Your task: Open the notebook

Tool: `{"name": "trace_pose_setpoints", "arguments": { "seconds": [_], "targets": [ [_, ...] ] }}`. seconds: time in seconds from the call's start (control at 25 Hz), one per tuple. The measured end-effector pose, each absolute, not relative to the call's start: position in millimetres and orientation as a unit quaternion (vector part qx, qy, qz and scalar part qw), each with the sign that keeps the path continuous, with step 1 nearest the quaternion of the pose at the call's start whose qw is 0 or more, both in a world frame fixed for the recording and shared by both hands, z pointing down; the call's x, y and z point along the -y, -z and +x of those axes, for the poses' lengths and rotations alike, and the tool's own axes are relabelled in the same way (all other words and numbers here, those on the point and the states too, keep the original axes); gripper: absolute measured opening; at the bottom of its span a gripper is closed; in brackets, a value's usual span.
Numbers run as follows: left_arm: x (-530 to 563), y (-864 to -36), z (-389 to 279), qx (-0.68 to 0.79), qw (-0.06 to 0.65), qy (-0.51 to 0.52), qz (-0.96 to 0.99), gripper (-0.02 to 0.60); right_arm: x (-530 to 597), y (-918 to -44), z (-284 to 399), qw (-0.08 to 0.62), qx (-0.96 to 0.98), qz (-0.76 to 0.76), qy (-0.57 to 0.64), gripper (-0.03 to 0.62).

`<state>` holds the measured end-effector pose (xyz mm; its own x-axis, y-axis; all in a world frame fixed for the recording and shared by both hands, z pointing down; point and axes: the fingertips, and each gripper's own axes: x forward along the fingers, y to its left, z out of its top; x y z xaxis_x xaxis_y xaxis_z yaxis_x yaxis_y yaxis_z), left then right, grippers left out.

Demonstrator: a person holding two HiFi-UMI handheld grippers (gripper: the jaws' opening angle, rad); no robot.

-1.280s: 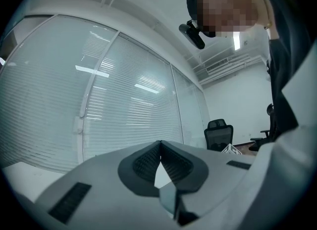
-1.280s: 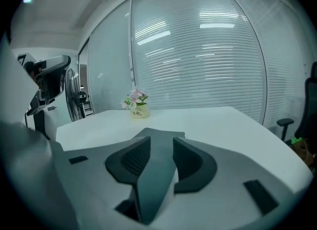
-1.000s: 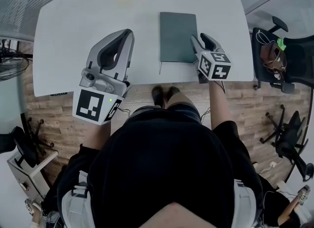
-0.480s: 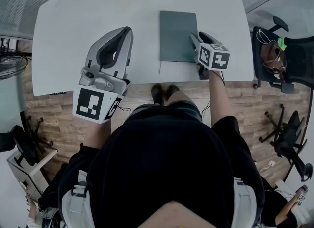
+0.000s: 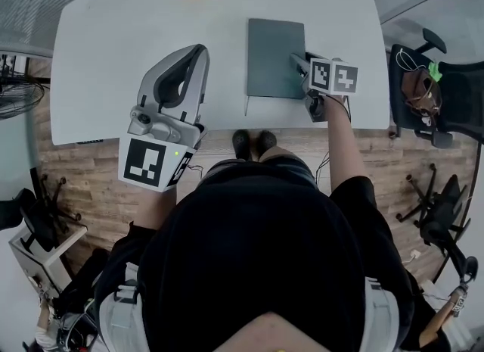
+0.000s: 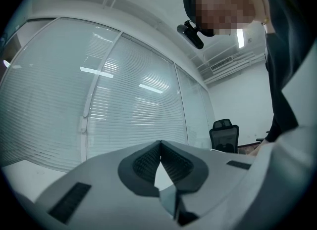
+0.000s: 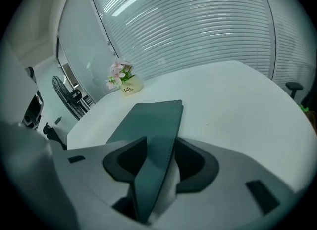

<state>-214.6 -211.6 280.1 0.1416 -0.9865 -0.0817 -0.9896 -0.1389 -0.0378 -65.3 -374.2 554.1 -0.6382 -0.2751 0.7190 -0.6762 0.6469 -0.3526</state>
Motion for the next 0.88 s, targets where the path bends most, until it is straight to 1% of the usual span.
{"name": "trace_pose_setpoints", "arguments": {
  "seconds": [0.2, 0.32, 0.6, 0.76, 0.88],
  "targets": [
    [212, -275, -209, -0.665, 0.039, -0.02, -0.745, 0.012, 375, -552, -63, 0.315, 0.85, 0.297, -0.299, 0.156],
    [213, -270, -202, -0.669, 0.043, -0.02, -0.742, 0.012, 378, -550, -60, 0.31, 0.852, 0.308, -0.288, 0.097],
    [216, -271, -186, -0.677, 0.042, -0.015, -0.735, 0.012, 381, -551, -62, 0.31, 0.856, 0.279, -0.306, 0.075],
    [219, -269, -174, -0.68, 0.044, -0.009, -0.732, 0.012, 383, -549, -60, 0.302, 0.864, 0.272, -0.296, 0.035],
    [221, -267, -167, -0.685, 0.053, -0.004, -0.727, 0.012, 385, -546, -62, 0.289, 0.872, 0.258, -0.298, 0.021]
  ]
}}
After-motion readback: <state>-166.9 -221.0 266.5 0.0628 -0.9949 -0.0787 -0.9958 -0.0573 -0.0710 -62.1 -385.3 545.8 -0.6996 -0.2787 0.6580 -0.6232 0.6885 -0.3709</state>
